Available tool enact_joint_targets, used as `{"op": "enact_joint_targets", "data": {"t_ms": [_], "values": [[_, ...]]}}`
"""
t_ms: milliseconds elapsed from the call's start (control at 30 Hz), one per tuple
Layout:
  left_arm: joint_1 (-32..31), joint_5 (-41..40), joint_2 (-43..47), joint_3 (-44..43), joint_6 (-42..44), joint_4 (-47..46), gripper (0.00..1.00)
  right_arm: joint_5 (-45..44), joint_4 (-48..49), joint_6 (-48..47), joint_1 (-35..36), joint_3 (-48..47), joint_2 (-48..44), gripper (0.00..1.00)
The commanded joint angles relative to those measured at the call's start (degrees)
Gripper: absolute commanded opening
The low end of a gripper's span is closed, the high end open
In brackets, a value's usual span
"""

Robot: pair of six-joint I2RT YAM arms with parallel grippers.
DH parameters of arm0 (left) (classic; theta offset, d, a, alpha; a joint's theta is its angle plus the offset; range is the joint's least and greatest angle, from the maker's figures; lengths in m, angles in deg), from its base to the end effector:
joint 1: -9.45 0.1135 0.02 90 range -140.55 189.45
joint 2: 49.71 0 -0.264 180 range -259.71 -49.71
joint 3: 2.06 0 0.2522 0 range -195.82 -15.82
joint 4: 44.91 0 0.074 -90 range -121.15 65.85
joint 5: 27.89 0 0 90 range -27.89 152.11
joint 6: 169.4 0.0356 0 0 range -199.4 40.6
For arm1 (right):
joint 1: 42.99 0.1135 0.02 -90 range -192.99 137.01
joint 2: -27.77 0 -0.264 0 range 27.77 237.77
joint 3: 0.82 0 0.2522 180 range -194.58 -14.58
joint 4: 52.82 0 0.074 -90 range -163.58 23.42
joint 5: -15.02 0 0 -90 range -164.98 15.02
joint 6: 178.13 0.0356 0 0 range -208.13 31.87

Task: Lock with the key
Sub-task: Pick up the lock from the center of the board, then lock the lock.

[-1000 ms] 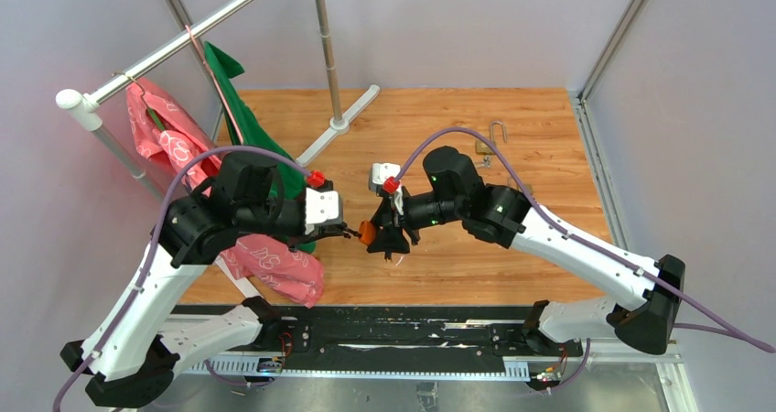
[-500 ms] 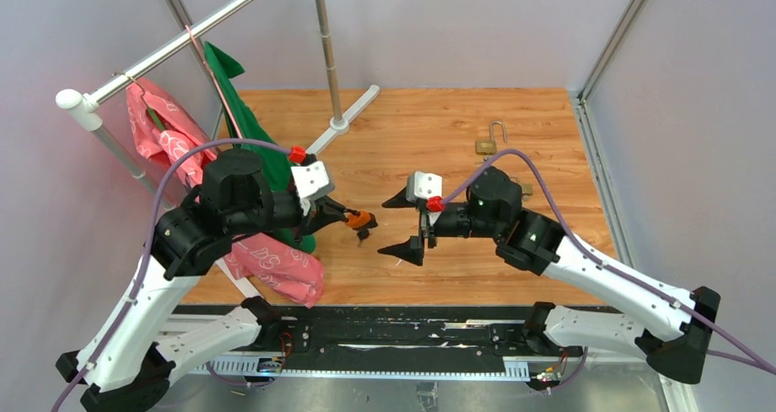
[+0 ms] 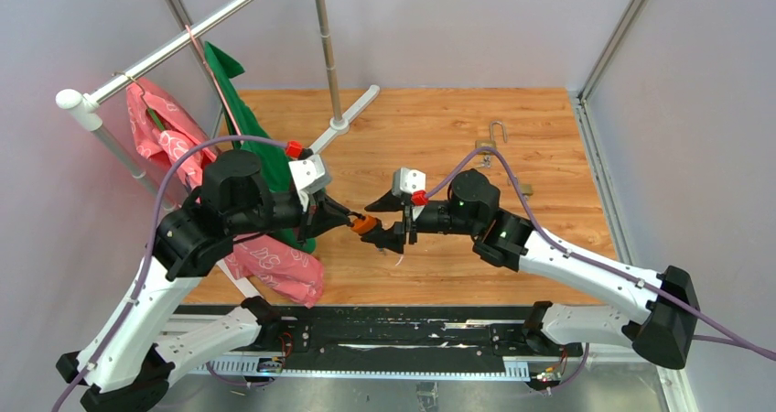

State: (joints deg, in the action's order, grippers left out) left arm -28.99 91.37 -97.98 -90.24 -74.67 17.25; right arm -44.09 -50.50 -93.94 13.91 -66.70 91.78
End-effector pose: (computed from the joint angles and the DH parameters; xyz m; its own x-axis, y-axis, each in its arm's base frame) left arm 0.0949 -0.0975 0.4325 -0.2216 0.2678 -0.9376 0.9181 0.3813 -0.1081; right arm 0.1270 0.2283 0.3667 0.1408 0.0569 -0.9884 -0.9893 0.0457 -0.1383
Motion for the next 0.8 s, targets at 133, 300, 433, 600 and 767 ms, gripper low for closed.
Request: {"op": "enact_joint_targets", "data": {"t_ms": [133,300,433,600,767], "values": [[-0.3,1.5,2.4,0.3,1.9,-3.7,0.00,4.7,-5.4,-3.0,-0.4,-2.5,1.4,0.40],[-0.3,1.9,2.4,0.7,2.5,-3.6,0.00,5.7,-8.0,-3.9,-0.4,-3.8,2.1,0.11],[-0.3,2.2,2.4,1.2,2.7,-3.6,0.00,6.2,-8.2,-3.2,-0.4,-4.4,2.3,0.00],[-0.3,2.1,2.9,4.5,5.8,-3.7,0.00,11.3,-0.4,3.3,-0.4,-4.7,2.5,0.00],[-0.3,2.2,1.7,4.6,6.2,-3.7,0.00,13.0,4.1,7.5,-0.4,-5.1,1.7,0.00]]}}
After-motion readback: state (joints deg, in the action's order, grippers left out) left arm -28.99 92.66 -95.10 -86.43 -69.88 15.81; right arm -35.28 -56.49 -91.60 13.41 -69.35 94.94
